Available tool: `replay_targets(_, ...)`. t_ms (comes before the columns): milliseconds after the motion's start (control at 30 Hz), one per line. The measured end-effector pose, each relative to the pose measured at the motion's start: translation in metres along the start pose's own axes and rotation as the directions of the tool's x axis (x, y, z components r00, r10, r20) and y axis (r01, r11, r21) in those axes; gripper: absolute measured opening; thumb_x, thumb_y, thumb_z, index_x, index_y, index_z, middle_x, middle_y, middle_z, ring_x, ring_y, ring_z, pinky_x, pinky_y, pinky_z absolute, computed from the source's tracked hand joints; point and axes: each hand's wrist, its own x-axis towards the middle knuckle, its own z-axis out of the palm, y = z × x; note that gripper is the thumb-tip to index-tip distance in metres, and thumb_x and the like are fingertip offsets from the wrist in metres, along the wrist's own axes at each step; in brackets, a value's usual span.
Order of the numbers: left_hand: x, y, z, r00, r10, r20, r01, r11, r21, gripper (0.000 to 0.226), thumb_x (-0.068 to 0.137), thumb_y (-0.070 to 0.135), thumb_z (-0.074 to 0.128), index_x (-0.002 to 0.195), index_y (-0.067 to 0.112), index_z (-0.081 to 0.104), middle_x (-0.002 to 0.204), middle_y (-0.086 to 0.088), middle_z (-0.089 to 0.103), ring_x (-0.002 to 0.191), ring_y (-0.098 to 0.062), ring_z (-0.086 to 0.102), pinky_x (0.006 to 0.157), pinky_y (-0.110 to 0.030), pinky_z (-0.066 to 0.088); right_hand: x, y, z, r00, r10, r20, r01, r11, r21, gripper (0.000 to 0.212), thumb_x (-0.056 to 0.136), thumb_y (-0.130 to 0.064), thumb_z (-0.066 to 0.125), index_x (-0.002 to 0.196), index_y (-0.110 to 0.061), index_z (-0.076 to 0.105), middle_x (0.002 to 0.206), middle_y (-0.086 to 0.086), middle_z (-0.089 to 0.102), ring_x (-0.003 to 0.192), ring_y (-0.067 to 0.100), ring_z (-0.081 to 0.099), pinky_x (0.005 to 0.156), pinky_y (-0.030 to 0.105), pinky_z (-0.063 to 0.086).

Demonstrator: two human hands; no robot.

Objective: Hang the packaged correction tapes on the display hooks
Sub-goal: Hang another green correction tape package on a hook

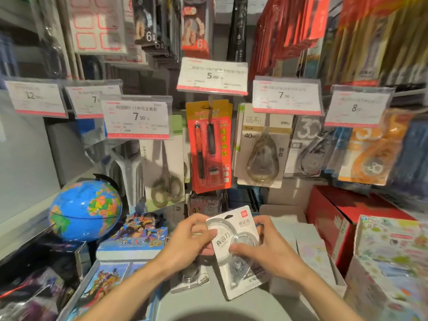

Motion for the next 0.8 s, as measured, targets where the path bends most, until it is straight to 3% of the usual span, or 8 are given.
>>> replay_targets(167, -0.01, 0.029, 0.026, 0.996, 0.075, 0.037, -0.076, 0.997, 0.014, 0.013, 0.094, 0.003, 0.064, 0.106, 0.001, 0.06, 0.094, -0.03, 0.071, 0.075, -0.03, 0.071, 0.073, -0.045, 0.063, -0.03, -0.007, -0.042, 1.0, -0.022, -0.021, 0.023, 0.999, 0.034, 0.059, 0.077, -0.034, 0.085, 0.12, -0.031, 0.044, 0.105, -0.008, 0.067, 0.082, -0.005, 0.069, 0.07, 0.013, 0.054)
replay_targets(233, -0.014, 0.044, 0.039, 0.992, 0.112, 0.053, -0.114, 0.993, 0.038, 0.014, 0.094, 0.004, 0.064, 0.106, 0.001, 0.06, 0.096, -0.031, 0.07, 0.073, -0.028, 0.068, 0.071, -0.043, 0.062, -0.04, -0.009, -0.063, 0.999, -0.041, -0.021, 0.042, 0.998, 0.047, 0.057, 0.079, -0.033, 0.083, 0.122, -0.03, 0.047, 0.108, -0.011, 0.068, 0.086, -0.009, 0.068, 0.071, 0.01, 0.052)
replay_targets(400, -0.027, 0.085, 0.089, 0.978, 0.2, 0.066, -0.202, 0.979, 0.03, 0.008, 0.093, 0.001, 0.064, 0.1, 0.001, 0.062, 0.084, -0.023, 0.071, 0.063, -0.018, 0.068, 0.058, -0.028, 0.057, -0.063, -0.001, -0.121, 0.994, -0.113, 0.015, 0.11, 0.987, 0.117, 0.059, 0.074, -0.043, 0.083, 0.123, -0.034, 0.051, 0.112, -0.01, 0.073, 0.098, 0.007, 0.073, 0.09, 0.036, 0.058)
replay_targets(467, -0.03, 0.102, 0.112, 0.971, 0.236, 0.044, -0.237, 0.971, 0.015, 0.008, 0.092, -0.001, 0.064, 0.1, -0.002, 0.061, 0.084, -0.024, 0.062, 0.059, -0.02, 0.062, 0.055, -0.026, 0.055, -0.07, 0.003, -0.148, 0.988, -0.147, 0.038, 0.139, 0.976, 0.168, 0.057, 0.078, -0.034, 0.082, 0.125, -0.028, 0.05, 0.116, -0.008, 0.074, 0.104, 0.011, 0.072, 0.093, 0.037, 0.056)
replay_targets(600, -0.031, 0.131, 0.15, 0.95, 0.312, 0.022, -0.313, 0.949, 0.049, 0.016, 0.093, 0.002, 0.064, 0.106, -0.006, 0.059, 0.083, -0.029, 0.055, 0.069, -0.026, 0.058, 0.058, -0.027, 0.057, -0.078, 0.004, -0.194, 0.977, -0.21, 0.028, 0.196, 0.945, 0.261, 0.046, 0.088, -0.008, 0.074, 0.126, -0.021, 0.053, 0.117, -0.002, 0.075, 0.105, 0.017, 0.073, 0.086, 0.031, 0.057)
replay_targets(667, -0.03, 0.146, 0.164, 0.94, 0.342, -0.004, -0.34, 0.935, 0.097, 0.018, 0.094, 0.005, 0.065, 0.11, -0.001, 0.061, 0.084, -0.033, 0.057, 0.07, -0.026, 0.06, 0.061, -0.031, 0.06, -0.079, 0.003, -0.211, 0.972, -0.233, 0.005, 0.222, 0.934, 0.279, 0.045, 0.088, -0.008, 0.072, 0.126, -0.023, 0.054, 0.115, -0.006, 0.076, 0.104, 0.014, 0.073, 0.083, 0.027, 0.058)
replay_targets(800, -0.02, 0.177, 0.179, 0.901, 0.408, -0.149, -0.392, 0.911, 0.125, 0.024, 0.097, 0.016, 0.062, 0.121, 0.012, 0.059, 0.083, -0.008, 0.074, 0.062, -0.023, 0.069, 0.062, -0.033, 0.059, -0.08, 0.001, -0.239, 0.96, -0.266, -0.085, 0.279, 0.926, 0.254, 0.052, 0.083, -0.025, 0.075, 0.129, -0.033, 0.051, 0.115, -0.017, 0.074, 0.103, 0.006, 0.072, 0.091, 0.032, 0.056)
